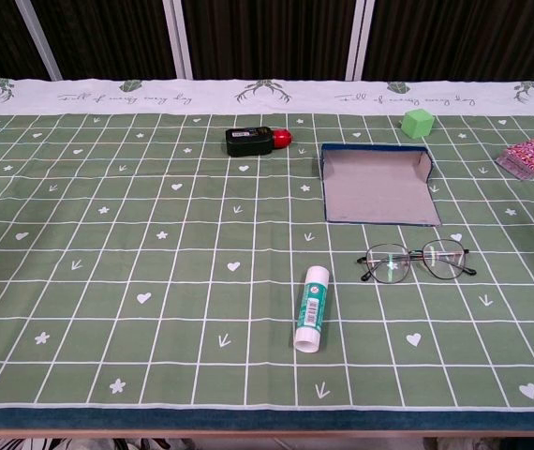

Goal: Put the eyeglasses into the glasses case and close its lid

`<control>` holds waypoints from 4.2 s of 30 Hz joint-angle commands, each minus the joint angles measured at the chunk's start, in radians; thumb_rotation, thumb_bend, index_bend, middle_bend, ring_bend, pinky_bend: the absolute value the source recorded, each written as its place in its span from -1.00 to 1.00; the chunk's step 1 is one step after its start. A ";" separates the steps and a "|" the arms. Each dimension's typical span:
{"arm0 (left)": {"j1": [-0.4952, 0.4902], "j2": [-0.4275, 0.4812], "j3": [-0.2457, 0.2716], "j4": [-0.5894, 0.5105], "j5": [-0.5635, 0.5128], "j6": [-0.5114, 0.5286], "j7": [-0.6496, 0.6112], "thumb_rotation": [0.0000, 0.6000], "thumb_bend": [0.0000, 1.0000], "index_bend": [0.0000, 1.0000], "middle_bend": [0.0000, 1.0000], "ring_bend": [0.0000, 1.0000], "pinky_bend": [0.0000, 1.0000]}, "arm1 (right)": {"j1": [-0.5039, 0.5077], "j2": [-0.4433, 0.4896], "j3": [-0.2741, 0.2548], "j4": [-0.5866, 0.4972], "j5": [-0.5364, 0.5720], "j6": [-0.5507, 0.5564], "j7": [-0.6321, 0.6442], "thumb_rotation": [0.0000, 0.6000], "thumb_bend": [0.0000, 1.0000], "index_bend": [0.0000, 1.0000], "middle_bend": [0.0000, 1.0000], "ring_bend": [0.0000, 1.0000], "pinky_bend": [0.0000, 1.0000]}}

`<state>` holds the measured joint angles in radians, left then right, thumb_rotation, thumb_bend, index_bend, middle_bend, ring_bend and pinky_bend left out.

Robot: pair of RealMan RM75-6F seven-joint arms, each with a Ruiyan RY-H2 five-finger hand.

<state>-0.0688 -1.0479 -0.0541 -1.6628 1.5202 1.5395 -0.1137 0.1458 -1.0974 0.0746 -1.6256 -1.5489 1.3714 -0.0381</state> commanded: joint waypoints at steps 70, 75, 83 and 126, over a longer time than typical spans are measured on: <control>-0.005 0.000 -0.013 0.005 -0.044 -0.029 0.000 1.00 -0.46 -0.71 -1.00 -1.00 -1.00 | 0.496 -0.520 0.071 0.038 0.671 -0.296 -0.566 1.00 -0.21 0.03 -0.91 -0.78 -0.58; -0.005 0.001 -0.014 0.006 -0.046 -0.031 -0.002 1.00 -0.46 -0.71 -1.00 -1.00 -1.00 | 0.502 -0.528 0.070 0.051 0.681 -0.299 -0.574 1.00 -0.20 0.05 -0.91 -0.78 -0.58; -0.006 0.002 -0.015 0.007 -0.048 -0.032 -0.003 1.00 -0.46 -0.71 -1.00 -1.00 -1.00 | 0.507 -0.528 0.071 0.058 0.689 -0.301 -0.575 1.00 -0.19 0.10 -0.91 -0.78 -0.58; -0.005 0.002 -0.015 0.008 -0.051 -0.034 0.002 1.00 -0.46 -0.71 -1.00 -1.00 -1.00 | 0.526 -0.508 0.063 0.062 0.722 -0.319 -0.570 1.00 -0.11 0.13 -0.91 -0.78 -0.58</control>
<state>-0.0739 -1.0463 -0.0695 -1.6549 1.4696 1.5050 -0.1122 0.6720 -1.6054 0.1380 -1.5633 -0.8273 1.0527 -0.6083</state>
